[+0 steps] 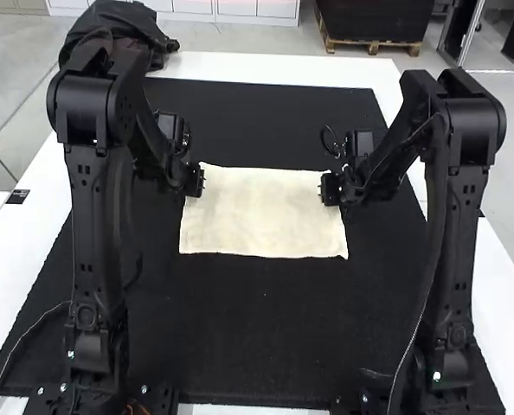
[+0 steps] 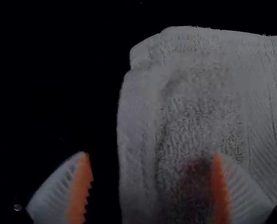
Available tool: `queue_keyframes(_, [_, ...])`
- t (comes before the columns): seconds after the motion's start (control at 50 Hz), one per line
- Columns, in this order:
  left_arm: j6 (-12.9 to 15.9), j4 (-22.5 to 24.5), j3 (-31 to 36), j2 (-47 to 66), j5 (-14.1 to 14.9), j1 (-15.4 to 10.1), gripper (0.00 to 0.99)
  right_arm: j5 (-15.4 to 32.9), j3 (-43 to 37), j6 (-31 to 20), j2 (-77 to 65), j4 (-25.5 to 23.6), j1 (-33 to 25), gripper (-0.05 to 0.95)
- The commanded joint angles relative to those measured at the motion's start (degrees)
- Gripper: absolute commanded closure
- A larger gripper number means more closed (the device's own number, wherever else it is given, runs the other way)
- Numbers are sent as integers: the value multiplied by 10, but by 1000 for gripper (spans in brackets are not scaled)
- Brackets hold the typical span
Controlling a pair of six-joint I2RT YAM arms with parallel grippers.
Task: Fold the towel.
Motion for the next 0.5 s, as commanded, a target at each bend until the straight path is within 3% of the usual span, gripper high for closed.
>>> queue_keyframes(0.0, [14, 6, -9, 37, -60, 5, 969, -30, -6, 2, 20, -7, 7, 925])
queue_keyframes(0.48, [20, 42, -18, -25, -39, 30, 970, -30, -19, 20, -49, -7, -18, 926])
